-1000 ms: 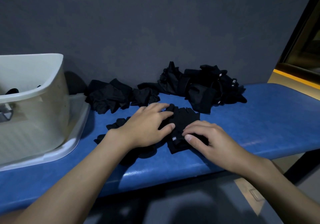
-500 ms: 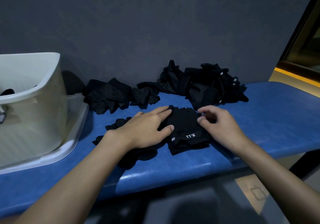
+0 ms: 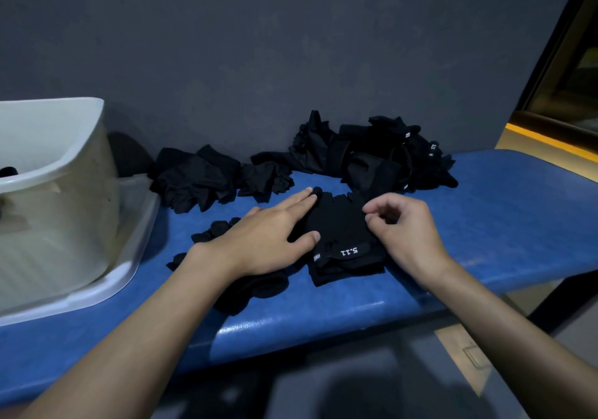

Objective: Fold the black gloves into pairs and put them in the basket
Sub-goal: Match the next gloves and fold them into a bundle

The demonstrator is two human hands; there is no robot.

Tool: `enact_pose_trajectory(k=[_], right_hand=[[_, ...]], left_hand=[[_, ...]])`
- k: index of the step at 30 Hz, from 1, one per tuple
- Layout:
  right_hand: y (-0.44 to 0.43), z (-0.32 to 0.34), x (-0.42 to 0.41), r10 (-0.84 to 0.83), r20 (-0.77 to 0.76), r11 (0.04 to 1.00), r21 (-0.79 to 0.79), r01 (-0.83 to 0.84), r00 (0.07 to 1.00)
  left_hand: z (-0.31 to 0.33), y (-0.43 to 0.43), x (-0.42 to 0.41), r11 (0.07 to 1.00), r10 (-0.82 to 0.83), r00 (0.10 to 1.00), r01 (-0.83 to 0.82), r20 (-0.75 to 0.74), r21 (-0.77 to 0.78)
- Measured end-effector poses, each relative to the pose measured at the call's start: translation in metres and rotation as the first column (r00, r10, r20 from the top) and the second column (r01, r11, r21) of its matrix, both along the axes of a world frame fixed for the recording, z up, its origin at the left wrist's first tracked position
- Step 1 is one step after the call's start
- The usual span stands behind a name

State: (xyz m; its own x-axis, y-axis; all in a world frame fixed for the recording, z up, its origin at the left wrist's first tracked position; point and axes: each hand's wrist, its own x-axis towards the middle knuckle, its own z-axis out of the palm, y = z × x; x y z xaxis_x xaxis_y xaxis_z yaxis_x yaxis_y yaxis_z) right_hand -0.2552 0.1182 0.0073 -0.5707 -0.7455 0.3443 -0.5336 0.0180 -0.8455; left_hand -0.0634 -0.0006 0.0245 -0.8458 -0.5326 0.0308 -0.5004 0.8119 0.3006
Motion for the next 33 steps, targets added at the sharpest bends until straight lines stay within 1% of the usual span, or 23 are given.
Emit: enact_pose_trajectory(k=[2,4,10,11,12,13,14,15,16,17,19,20,21,22,23,25,27,29,31,33], right_hand=[[0.001,0.001,0.001,-0.019,0.021,0.999,-0.049,0.02,1.0],[0.001,0.0,0.002,-0.025,0.038,0.998,-0.051,0.027,0.999],[0.001,-0.008,0.0,-0.015,-0.092,0.993,0.119,0.026,0.996],[0.0,-0.006,0.0,-0.032,-0.142,0.995,0.093,0.046,0.989],[0.0,-0.002,0.0,-0.046,-0.182,0.998,0.029,0.052,0.982],[0.001,0.004,0.001,-0.033,-0.191,0.999,-0.044,0.025,0.981],[0.001,0.011,0.003,0.018,-0.168,0.995,-0.099,-0.035,0.986],[0.002,0.017,0.006,0.092,-0.137,0.988,-0.114,-0.108,0.986],[0.002,0.022,0.009,0.172,-0.121,0.979,-0.09,-0.183,0.978],[0.003,0.026,0.012,0.25,-0.127,0.967,-0.025,-0.255,0.96],[0.002,0.023,0.014,0.384,-0.215,0.916,0.207,-0.343,0.898],[0.002,0.02,0.015,0.43,-0.3,0.879,0.356,-0.319,0.851],[0.001,0.015,0.015,0.465,-0.38,0.835,0.487,-0.255,0.799],[0.001,0.01,0.014,0.492,-0.423,0.792,0.581,-0.189,0.76],[0.001,0.006,0.012,0.509,-0.43,0.755,0.639,-0.147,0.746],[0.001,0.002,0.011,0.517,-0.411,0.714,0.691,-0.114,0.75],[0.003,0.001,0.012,0.521,-0.407,0.692,0.716,-0.093,0.751],[0.003,0.001,0.014,0.524,-0.408,0.678,0.732,-0.075,0.748],[0.003,0.002,0.014,0.52,-0.406,0.673,0.736,-0.069,0.751],[0.003,0.002,0.015,0.518,-0.407,0.676,0.733,-0.069,0.753]], left_hand=[[0.0,-0.001,0.0,1.0,-0.003,1.0,0.003,-0.012,0.007],[-0.001,-0.002,-0.001,1.0,-0.004,1.0,0.005,-0.027,0.016],[-0.003,-0.001,-0.002,0.999,0.001,0.999,0.001,-0.039,0.047],[-0.003,-0.002,-0.002,0.999,-0.003,0.999,0.006,-0.052,0.049],[-0.004,-0.002,-0.002,0.999,-0.013,0.998,0.016,-0.063,0.048],[-0.005,-0.003,-0.003,0.999,-0.022,0.997,0.025,-0.069,0.044],[-0.005,-0.004,-0.003,0.999,-0.028,0.997,0.031,-0.066,0.039],[-0.005,-0.004,-0.003,0.999,-0.03,0.998,0.032,-0.055,0.033],[-0.005,-0.004,-0.004,0.999,-0.029,0.999,0.031,-0.044,0.027],[-0.005,-0.004,-0.004,0.999,-0.029,0.999,0.03,-0.038,0.022],[-0.005,-0.003,-0.004,1.0,-0.022,0.999,0.022,-0.03,0.017],[-0.004,-0.003,-0.004,1.0,-0.012,1.0,0.012,-0.021,0.013],[-0.004,-0.002,-0.004,1.0,0.003,1.0,-0.003,-0.003,0.001],[-0.003,-0.001,-0.004,1.0,0.021,0.999,-0.021,0.024,-0.019],[-0.003,-0.001,-0.004,0.998,0.04,0.998,-0.038,0.054,-0.04],[-0.002,0.0,-0.003,0.996,0.061,0.993,-0.054,0.1,-0.066],[-0.002,0.0,-0.004,0.994,0.067,0.991,-0.057,0.113,-0.09],[-0.001,0.001,-0.006,0.985,0.048,0.997,-0.037,0.062,-0.169],[0.002,0.003,-0.009,0.974,-0.031,0.999,0.025,-0.025,-0.223],[0.005,0.007,-0.011,0.983,-0.104,0.993,0.095,-0.051,-0.155]])
